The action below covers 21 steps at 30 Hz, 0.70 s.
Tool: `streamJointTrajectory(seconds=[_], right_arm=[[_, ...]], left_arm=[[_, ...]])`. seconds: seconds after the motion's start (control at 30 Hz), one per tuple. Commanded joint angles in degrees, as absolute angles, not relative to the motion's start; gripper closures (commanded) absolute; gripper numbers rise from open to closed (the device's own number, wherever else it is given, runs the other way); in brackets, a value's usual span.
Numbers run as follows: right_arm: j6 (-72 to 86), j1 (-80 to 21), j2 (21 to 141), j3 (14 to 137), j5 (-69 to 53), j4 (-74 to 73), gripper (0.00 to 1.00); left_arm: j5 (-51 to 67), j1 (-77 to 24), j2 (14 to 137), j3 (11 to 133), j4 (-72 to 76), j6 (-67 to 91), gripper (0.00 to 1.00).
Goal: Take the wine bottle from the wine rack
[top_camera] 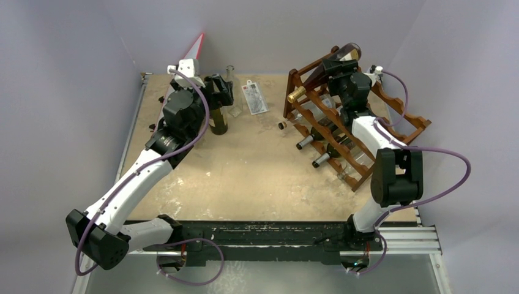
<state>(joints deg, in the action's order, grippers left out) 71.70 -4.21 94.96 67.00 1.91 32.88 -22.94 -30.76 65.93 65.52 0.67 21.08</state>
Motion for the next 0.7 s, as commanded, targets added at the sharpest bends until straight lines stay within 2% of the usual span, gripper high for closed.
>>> streamJointTrajectory(seconds=[0.0,0.1,0.33,0.47,0.67], right_arm=[[72.58,-3.52,86.48,69.62,1.19,54.62,0.76],[72.43,-3.52,85.91,69.07,0.37,55.56,0.76],[74.52,-3.52,82.9,66.97,-0.11,54.57,0.77],[75.77,-3.36,81.74,65.64,0.43,54.28,0.78],[75.5,-2.92,81.55,65.48,-0.38,54.79,0.79]], left_arm=[[-11.27,-30.59,66.96,70.32,2.67,23.05,0.0],[-7.48,-30.82,68.28,71.74,2.79,24.48,0.0],[2.95,-33.23,76.11,80.39,0.52,29.1,0.11],[5.87,-35.4,83.25,84.76,-0.1,31.8,0.08],[9.31,-38.31,93.16,92.75,-1.14,34.01,0.1]])
